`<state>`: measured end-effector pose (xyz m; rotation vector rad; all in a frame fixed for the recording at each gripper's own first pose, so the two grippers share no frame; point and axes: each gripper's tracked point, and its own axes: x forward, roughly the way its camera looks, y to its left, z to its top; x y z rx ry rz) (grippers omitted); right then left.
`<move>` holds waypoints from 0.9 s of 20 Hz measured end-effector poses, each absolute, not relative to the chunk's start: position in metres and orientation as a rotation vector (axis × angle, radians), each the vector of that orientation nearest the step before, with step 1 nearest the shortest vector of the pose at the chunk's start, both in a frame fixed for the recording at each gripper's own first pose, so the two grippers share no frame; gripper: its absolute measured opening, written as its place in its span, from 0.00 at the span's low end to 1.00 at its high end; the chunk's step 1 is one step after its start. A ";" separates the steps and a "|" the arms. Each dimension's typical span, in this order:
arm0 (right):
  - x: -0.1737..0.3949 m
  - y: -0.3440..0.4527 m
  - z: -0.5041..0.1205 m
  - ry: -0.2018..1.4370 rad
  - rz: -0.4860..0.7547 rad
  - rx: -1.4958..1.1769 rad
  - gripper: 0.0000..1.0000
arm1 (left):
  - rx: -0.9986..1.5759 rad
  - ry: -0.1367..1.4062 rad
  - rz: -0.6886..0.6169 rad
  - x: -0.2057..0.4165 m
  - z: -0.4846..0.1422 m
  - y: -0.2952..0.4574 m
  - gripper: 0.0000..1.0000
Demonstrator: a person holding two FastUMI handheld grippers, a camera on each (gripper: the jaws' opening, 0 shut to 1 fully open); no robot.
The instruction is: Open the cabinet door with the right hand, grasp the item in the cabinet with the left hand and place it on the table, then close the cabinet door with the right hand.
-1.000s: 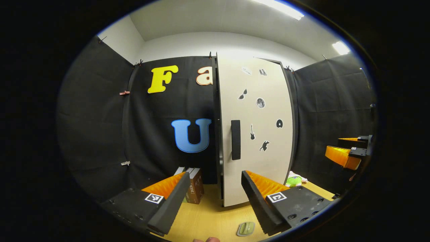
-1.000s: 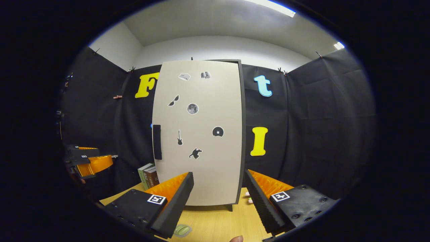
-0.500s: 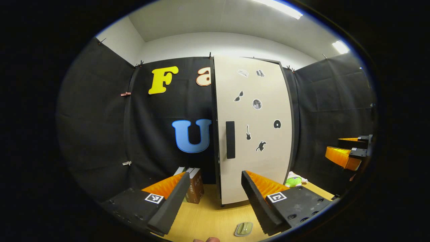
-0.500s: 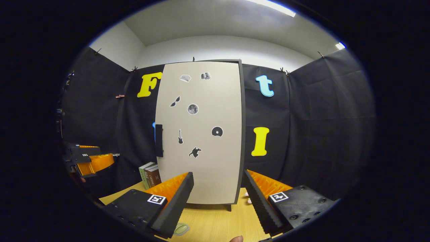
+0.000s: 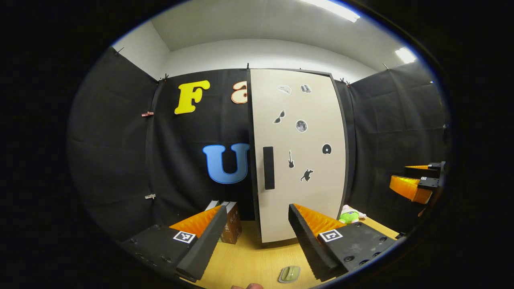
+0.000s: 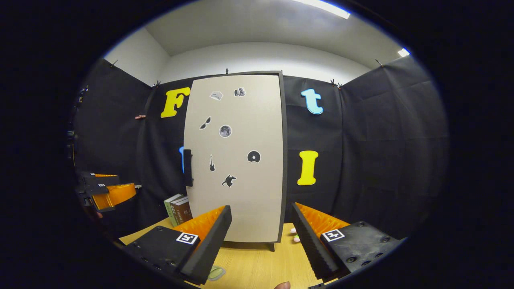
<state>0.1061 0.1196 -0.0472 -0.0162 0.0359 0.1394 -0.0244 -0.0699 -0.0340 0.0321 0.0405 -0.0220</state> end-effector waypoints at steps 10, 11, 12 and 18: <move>0.107 0.121 -0.046 0.027 0.139 -0.004 0.95 | 0.046 0.033 -0.018 -0.028 -0.027 -0.077 0.96; 0.108 0.121 -0.047 0.027 0.138 -0.003 0.95 | 0.048 0.034 -0.017 -0.028 -0.028 -0.078 0.96; 0.107 0.120 -0.047 0.027 0.137 -0.002 0.95 | 0.050 0.035 -0.016 -0.028 -0.028 -0.078 0.96; 0.108 0.119 -0.047 0.034 0.124 0.004 0.95 | 0.053 0.031 -0.016 -0.026 -0.025 -0.083 0.96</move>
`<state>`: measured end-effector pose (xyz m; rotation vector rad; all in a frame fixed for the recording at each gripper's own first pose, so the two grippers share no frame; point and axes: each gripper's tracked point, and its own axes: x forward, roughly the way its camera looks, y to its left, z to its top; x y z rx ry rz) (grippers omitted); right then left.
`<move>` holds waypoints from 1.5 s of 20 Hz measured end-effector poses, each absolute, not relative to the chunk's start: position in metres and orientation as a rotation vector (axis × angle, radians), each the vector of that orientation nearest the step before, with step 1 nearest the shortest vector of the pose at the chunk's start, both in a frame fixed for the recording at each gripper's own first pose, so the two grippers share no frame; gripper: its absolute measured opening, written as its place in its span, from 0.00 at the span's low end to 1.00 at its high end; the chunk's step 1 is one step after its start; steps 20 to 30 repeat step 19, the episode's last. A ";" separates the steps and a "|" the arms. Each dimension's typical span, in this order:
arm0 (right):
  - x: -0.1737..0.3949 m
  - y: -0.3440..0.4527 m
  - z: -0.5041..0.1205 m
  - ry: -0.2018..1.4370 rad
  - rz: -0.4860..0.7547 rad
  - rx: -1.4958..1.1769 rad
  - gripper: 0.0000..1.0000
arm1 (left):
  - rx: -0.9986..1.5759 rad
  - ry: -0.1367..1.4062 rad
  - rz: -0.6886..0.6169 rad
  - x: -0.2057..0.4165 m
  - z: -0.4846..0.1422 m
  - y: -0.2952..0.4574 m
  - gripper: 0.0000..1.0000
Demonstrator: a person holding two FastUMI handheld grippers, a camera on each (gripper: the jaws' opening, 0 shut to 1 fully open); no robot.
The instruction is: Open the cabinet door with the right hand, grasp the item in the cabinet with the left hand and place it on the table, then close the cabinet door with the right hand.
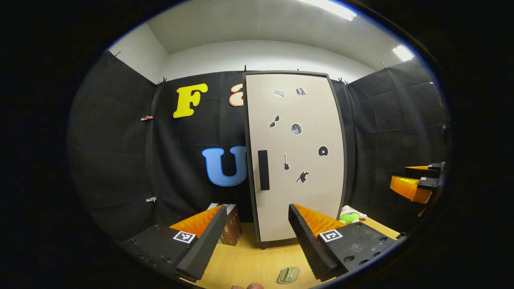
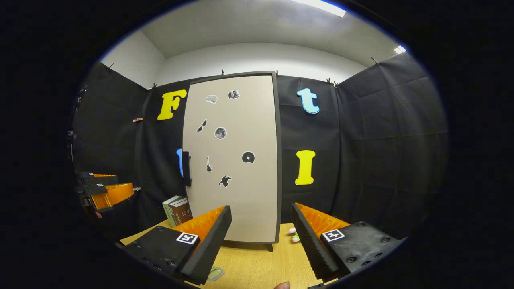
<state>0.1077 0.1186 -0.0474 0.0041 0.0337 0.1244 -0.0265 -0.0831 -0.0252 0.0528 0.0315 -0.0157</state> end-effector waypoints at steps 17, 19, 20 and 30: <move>0.108 0.119 -0.047 0.034 0.118 0.010 0.95 | 0.056 0.036 -0.007 -0.026 -0.027 -0.086 0.96; 0.108 0.118 -0.047 0.032 0.114 0.009 0.95 | 0.054 0.033 -0.004 -0.025 -0.026 -0.085 0.96; 0.108 0.118 -0.047 0.032 0.114 0.009 0.95 | 0.054 0.033 -0.004 -0.025 -0.026 -0.085 0.96; 0.108 0.118 -0.047 0.032 0.114 0.009 0.95 | 0.054 0.033 -0.004 -0.025 -0.026 -0.085 0.96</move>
